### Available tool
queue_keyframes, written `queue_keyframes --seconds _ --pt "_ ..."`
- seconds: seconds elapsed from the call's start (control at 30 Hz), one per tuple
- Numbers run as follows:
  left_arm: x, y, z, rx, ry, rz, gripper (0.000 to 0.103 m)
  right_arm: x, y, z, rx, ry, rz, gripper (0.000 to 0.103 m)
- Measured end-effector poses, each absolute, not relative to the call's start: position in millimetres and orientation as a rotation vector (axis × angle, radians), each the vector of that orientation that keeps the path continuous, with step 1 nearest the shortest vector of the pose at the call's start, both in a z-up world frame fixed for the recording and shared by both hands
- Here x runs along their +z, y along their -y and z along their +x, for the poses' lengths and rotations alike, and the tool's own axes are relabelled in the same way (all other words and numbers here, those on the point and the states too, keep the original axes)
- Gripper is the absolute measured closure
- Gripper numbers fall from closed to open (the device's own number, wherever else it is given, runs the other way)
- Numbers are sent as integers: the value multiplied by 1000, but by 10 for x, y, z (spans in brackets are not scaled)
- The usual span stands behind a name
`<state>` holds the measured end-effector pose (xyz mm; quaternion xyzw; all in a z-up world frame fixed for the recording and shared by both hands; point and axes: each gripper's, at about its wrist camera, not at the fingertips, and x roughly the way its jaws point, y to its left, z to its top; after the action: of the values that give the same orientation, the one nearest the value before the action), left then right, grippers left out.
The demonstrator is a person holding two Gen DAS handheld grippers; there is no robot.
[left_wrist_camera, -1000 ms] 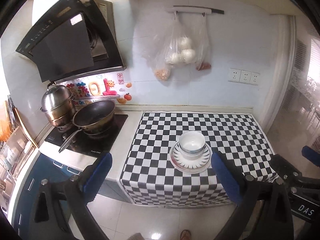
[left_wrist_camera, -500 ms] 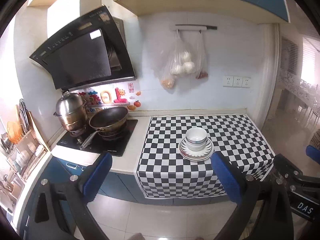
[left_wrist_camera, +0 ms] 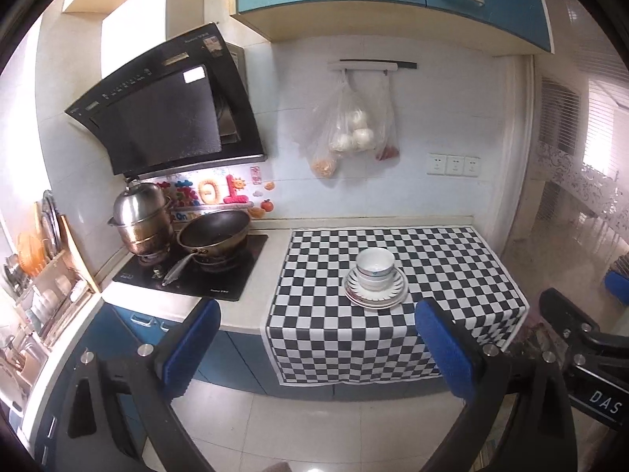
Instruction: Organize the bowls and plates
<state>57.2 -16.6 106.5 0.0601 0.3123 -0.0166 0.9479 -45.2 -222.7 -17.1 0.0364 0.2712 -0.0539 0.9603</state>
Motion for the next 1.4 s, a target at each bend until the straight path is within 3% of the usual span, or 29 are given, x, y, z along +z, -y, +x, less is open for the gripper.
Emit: queue_keyframes --seconds 1.4 --pt "1153 516 529 -8 -625 150 2 -195 2734 -243 -121 -538 99 0"
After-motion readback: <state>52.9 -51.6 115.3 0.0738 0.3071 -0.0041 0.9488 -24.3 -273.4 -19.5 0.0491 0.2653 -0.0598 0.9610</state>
